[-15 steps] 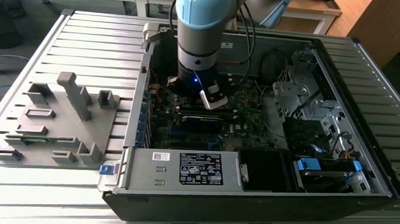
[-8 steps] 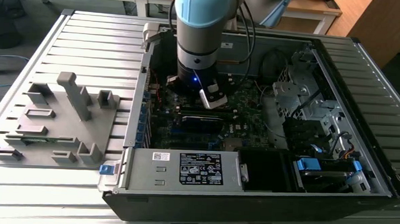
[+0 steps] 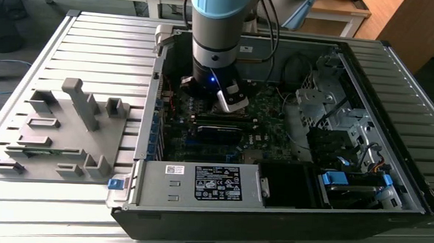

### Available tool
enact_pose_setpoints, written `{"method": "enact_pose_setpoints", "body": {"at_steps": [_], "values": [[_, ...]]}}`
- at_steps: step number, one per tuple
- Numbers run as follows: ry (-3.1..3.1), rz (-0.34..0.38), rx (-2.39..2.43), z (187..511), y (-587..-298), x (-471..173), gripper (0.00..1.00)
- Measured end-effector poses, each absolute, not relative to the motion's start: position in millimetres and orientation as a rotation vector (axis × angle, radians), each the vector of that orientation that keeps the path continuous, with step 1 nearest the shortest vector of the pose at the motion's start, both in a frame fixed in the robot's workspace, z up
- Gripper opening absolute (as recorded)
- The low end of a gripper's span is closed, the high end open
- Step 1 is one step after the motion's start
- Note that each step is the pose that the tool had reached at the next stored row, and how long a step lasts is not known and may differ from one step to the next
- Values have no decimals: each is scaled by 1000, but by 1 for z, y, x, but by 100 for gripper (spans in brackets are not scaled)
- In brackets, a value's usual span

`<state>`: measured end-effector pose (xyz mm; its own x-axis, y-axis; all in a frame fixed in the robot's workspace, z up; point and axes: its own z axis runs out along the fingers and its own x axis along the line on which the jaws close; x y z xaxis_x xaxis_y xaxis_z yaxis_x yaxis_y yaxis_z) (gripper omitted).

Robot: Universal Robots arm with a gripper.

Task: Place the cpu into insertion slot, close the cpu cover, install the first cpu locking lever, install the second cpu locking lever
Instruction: 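Install the second cpu locking lever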

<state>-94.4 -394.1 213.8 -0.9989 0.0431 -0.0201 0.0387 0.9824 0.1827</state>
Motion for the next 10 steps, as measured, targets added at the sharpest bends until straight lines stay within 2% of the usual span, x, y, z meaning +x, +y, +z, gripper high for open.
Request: {"method": "enact_pose_setpoints", "body": {"at_steps": [10], "values": [[3104, 285, 64, 224, -394, -94, 11]]}}
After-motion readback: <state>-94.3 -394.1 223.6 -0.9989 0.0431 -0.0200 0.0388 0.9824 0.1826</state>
